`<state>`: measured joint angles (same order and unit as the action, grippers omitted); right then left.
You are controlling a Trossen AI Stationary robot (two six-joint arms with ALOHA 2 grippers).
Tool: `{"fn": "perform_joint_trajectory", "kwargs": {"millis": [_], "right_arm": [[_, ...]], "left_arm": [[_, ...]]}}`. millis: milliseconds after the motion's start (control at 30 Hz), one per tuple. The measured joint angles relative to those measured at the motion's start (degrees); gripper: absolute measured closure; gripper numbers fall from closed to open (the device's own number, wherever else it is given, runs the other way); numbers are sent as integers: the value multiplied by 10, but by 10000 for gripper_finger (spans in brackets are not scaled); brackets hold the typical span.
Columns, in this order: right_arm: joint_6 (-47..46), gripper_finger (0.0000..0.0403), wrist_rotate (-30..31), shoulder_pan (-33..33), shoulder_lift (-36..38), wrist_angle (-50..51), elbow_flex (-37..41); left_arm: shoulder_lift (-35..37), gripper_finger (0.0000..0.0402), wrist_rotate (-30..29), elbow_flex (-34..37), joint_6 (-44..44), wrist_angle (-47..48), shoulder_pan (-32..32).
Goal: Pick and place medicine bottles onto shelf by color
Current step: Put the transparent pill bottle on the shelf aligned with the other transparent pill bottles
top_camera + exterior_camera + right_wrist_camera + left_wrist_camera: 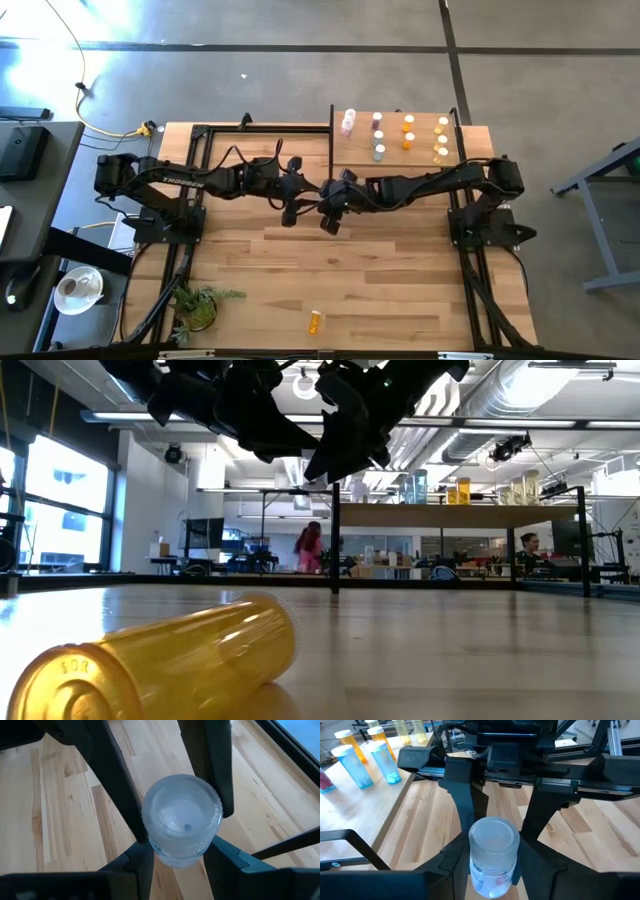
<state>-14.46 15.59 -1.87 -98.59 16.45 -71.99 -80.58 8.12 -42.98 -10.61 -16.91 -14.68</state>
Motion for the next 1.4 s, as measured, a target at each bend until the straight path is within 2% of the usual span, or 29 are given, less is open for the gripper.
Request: {"fn": "perform_joint_trajectory", "kwargs": {"millis": [200, 500, 667, 867, 1167, 1400], "right_arm": [[-2, 265, 1, 0, 0, 0, 0], [-7, 205, 4, 0, 5, 0, 0], [-20, 198, 10, 0, 47, 20, 0], [16, 197, 55, 3, 115, 51, 0], [46, 196, 70, 27, 219, 73, 0], [60, 196, 118, 44, 273, 104, 0]], "left_arm": [[0, 274, 1, 0, 1, 0, 0], [0, 273, -1, 0, -2, 0, 0], [0, 273, -16, 0, -1, 2, -6], [0, 273, -17, -1, 0, 0, -25], [-1, 273, -17, -98, -26, 65, -54], [-22, 273, 9, -187, -35, 111, -86]]}}
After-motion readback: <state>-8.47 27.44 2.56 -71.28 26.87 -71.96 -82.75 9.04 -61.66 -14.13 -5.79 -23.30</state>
